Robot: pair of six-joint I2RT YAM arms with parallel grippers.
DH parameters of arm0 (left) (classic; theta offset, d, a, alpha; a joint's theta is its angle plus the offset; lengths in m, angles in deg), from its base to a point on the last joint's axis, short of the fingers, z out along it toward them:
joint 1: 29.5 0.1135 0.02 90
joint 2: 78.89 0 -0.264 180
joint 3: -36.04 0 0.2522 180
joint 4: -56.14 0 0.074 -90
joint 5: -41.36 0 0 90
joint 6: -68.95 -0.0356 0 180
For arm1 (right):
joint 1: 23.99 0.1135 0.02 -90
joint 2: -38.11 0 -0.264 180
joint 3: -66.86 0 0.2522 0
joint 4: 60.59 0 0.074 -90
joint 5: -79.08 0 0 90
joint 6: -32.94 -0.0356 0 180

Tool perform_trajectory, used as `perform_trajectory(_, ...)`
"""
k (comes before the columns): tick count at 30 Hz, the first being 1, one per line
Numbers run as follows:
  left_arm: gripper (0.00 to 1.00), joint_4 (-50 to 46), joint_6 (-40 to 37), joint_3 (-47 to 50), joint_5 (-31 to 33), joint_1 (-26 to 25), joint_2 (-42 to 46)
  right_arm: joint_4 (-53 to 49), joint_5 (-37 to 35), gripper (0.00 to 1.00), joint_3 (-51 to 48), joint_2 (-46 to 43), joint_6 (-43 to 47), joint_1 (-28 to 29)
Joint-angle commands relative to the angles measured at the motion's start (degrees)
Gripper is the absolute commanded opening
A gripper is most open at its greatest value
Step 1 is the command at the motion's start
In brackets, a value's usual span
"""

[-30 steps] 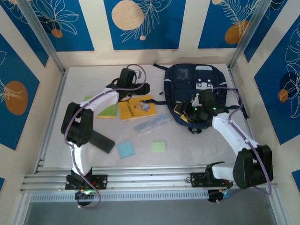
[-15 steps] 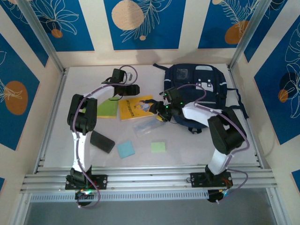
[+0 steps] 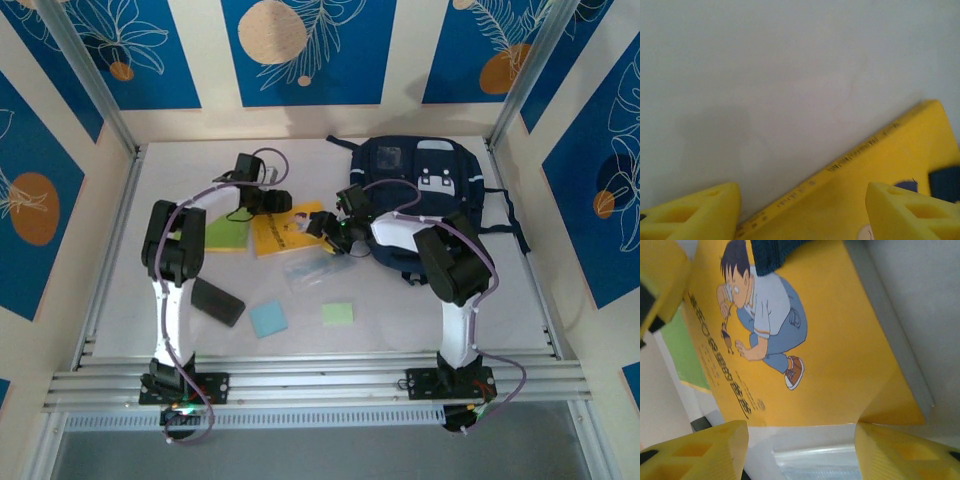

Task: Pack the student bag
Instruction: Rotate the book at the center of the table, then pick up the book from the center of the table.

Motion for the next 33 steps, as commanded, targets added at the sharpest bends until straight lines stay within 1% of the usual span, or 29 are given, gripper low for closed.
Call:
perform_trajectory(1, 0.65, -2.1, 1.9, 4.9, -3.5, 0.3, 5.2, 2.0, -1.2, 0.59, 2.7, 2.9, 0.6, -0.9)
perform_trajectory(7, 0.63, 0.5, 6.9, 11.1, -7.9, -0.1, 10.9, 0.9, -3.3, 0.59, 8.4, 4.9, 3.4, -2.8)
perform_trajectory(10, 0.63, 0.6, 8.3, 13.2, -8.5, -0.6, 13.4, -0.4, -2.8, 0.59, 11.5, 6.5, 4.7, -3.2)
perform_trajectory(14, 0.63, 1.0, 9.8, 15.9, -9.3, -0.8, 16.0, -2.4, -2.7, 0.59, 11.6, 5.9, 6.5, -3.2)
perform_trajectory(16, 0.63, 0.3, 9.4, 17.1, -7.8, -0.8, 17.3, -3.8, -2.7, 0.59, 10.2, 4.5, 7.5, -3.1)
perform_trajectory(20, 0.64, -2.3, 6.5, 18.6, -1.3, -0.8, 20.1, -5.1, -3.5, 0.59, 5.4, 0.2, 7.0, -1.9)
perform_trajectory(24, 0.65, -3.9, 3.7, 17.6, 3.7, -0.7, 19.5, -4.8, -2.9, 0.59, 4.0, -0.5, 4.7, 0.7)
perform_trajectory(33, 0.64, -5.1, 0.6, 11.8, 5.0, -0.7, 11.4, -4.3, -2.2, 0.57, 8.2, 4.8, 1.4, 3.2)
